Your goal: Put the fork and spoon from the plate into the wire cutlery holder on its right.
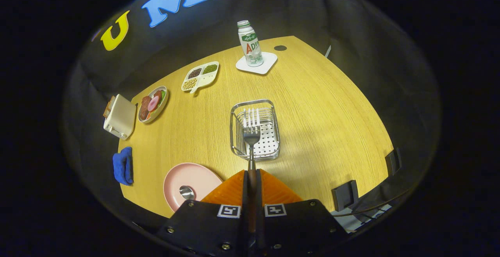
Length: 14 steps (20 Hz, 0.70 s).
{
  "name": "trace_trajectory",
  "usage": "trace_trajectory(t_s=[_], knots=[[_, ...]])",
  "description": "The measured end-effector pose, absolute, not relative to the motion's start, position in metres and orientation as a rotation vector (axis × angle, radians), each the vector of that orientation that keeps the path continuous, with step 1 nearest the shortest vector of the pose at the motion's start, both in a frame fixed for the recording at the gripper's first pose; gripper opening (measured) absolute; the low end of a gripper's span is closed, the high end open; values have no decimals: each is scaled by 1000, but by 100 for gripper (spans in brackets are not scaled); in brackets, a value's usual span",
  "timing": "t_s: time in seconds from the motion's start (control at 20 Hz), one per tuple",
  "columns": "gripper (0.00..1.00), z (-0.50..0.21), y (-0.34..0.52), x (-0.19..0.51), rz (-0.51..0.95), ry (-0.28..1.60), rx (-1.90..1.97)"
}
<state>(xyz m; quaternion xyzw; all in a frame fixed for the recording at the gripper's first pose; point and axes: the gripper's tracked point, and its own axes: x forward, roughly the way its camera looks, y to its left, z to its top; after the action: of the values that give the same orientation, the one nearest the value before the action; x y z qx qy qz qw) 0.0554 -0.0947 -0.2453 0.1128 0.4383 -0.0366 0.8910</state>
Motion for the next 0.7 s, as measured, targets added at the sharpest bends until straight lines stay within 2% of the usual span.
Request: trace_trajectory(t_s=[0.2,0.4,0.7], knots=[[10,-235,-95,59,-70,879,242],[32,-229,-94,58,-55,872,257],[33,-226,-88,49,-37,871,267]])
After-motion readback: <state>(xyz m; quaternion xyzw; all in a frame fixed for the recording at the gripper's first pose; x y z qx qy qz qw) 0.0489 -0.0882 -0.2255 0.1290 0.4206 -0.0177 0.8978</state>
